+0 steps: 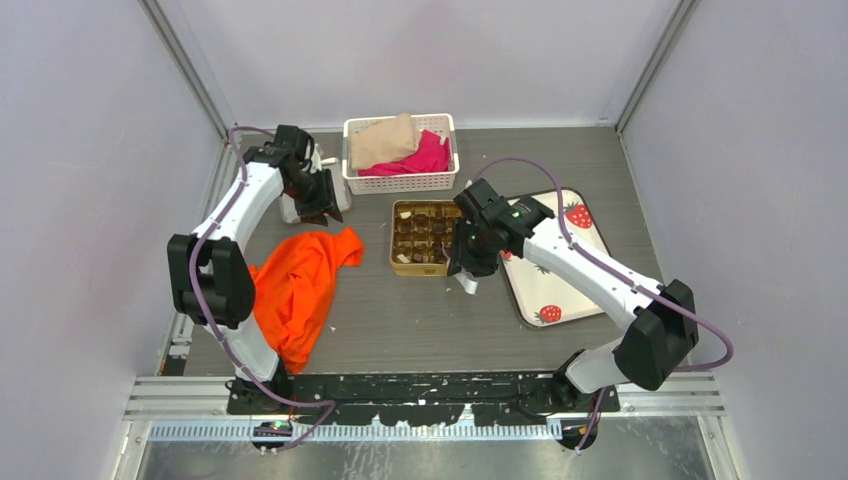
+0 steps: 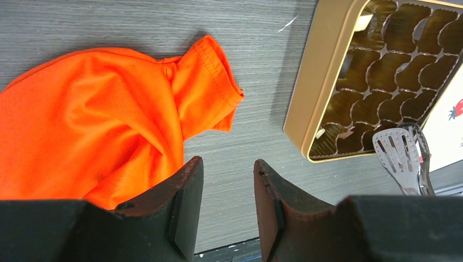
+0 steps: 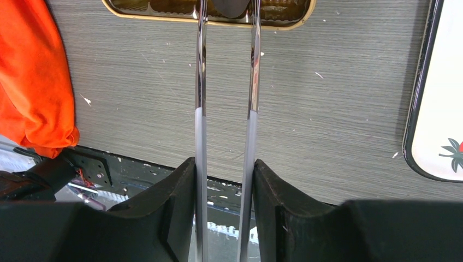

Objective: Pack the chocolate
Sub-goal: Place the fake chocolate in the packing box.

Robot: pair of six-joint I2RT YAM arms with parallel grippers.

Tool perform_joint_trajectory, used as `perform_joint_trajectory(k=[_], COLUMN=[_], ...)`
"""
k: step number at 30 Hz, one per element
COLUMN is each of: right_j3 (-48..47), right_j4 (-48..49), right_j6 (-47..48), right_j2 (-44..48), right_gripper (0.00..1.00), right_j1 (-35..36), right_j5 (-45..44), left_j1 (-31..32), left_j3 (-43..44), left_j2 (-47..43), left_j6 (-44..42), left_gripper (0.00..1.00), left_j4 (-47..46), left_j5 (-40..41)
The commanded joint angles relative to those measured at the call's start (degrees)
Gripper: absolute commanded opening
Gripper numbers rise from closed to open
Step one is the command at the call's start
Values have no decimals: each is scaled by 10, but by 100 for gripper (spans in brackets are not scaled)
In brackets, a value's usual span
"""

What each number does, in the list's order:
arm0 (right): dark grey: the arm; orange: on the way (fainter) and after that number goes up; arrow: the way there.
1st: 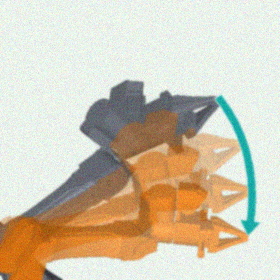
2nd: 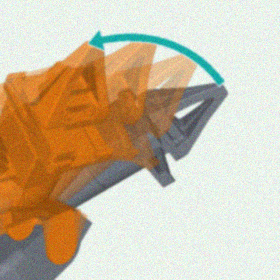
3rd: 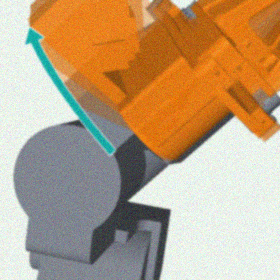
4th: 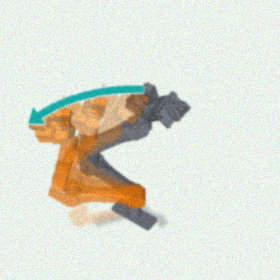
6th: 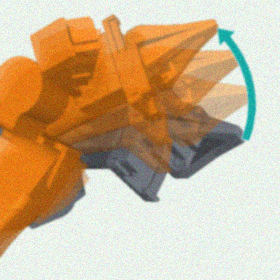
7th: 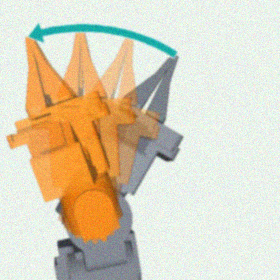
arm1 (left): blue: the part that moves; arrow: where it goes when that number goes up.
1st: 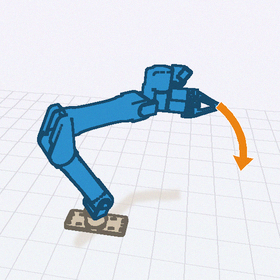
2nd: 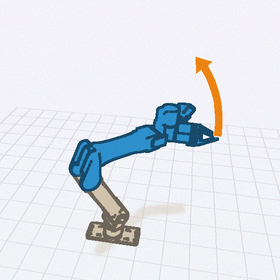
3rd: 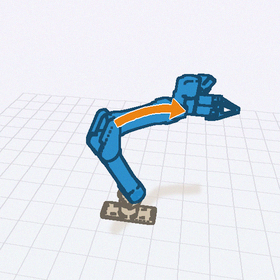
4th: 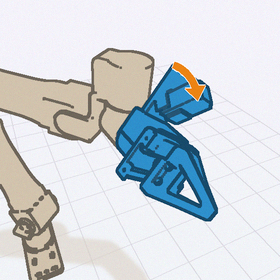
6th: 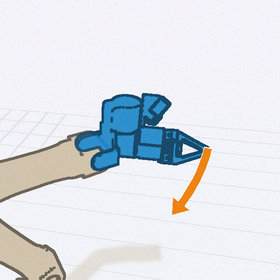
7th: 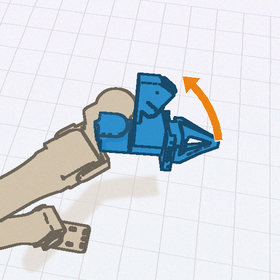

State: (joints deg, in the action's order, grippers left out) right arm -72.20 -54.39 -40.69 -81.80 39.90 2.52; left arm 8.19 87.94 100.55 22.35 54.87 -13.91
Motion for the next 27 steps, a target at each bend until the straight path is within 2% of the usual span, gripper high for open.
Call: perform_joint_trajectory(k=[1, 14, 19, 23, 27], right_j3=[-14, -18, -25, -42, -61], right_j4=[31, 26, 13, -19, -51], right_j6=[-3, -6, -10, -5, -4], right_j2=[8, 15, 25, 49, 73], right_gripper=[44, 48, 46, 34, 15], right_j1=[7, 11, 12, 12, 12], right_j5=[9, 0, -23, -81, -160], left_j1=[-5, -6, -7, -7, -7], left_j3=[1, -2, -3, -1, 1], left_j2=[-32, -34, -36, -35, -31], left_j6=[-1, -3, -3, -4, -4], left_gripper=[41, 40, 40, 40, 40], left_j4=[-13, -13, -14, -14, -15], left_j5=[4, 0, 1, 0, -5])
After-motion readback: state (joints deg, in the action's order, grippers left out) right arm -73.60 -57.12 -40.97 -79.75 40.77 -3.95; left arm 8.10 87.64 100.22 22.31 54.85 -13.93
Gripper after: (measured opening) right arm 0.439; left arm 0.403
